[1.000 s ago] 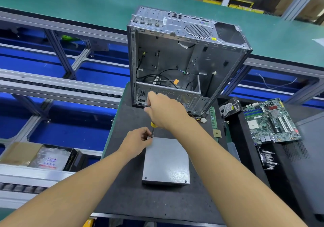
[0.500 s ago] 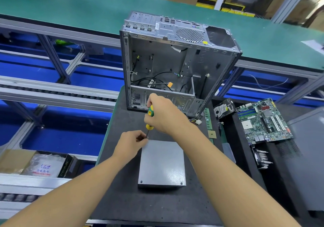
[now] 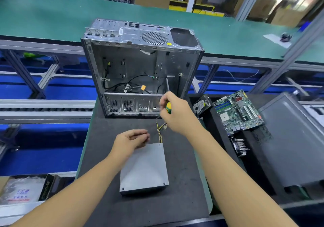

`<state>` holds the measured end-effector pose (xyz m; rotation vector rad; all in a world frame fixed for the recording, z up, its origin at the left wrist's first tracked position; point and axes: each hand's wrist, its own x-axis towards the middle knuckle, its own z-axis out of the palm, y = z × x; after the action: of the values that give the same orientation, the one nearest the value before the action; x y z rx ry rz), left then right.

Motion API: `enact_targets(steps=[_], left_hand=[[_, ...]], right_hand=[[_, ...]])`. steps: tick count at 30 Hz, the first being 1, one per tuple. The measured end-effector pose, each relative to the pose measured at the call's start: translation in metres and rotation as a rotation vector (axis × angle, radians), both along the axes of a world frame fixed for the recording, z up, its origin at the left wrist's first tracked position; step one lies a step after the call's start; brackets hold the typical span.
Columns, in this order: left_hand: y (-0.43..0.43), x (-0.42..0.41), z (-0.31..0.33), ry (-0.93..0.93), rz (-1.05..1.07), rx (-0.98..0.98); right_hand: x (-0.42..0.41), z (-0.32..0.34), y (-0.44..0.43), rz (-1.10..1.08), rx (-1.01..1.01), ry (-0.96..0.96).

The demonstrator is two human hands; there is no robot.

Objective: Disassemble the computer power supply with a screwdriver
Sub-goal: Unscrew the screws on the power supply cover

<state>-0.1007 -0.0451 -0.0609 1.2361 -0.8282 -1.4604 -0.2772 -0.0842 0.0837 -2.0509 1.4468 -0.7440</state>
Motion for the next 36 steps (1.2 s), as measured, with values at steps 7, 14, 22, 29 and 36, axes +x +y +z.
enact_targets(steps=[7, 14, 22, 29, 36], left_hand=[[-0.007, -0.042, 0.007, 0.312, -0.142, 0.091], [-0.014, -0.067, 0.012, 0.402, -0.320, 0.300], [-0.025, -0.120, 0.015, 0.403, -0.455, 0.456], [-0.025, -0.161, 0.008, -0.277, -0.626, 0.111], [-0.024, -0.173, -0.005, -0.533, -0.717, 0.010]], right_hand=[[-0.032, -0.050, 0.001, 0.243, 0.081, 0.280], [-0.066, -0.071, 0.009, 0.226, 0.021, 0.253], [-0.118, -0.082, 0.017, 0.110, 0.047, 0.244], [-0.180, -0.099, 0.027, -0.228, 0.269, 0.343], [-0.233, -0.134, 0.054, -0.406, 0.503, 0.491]])
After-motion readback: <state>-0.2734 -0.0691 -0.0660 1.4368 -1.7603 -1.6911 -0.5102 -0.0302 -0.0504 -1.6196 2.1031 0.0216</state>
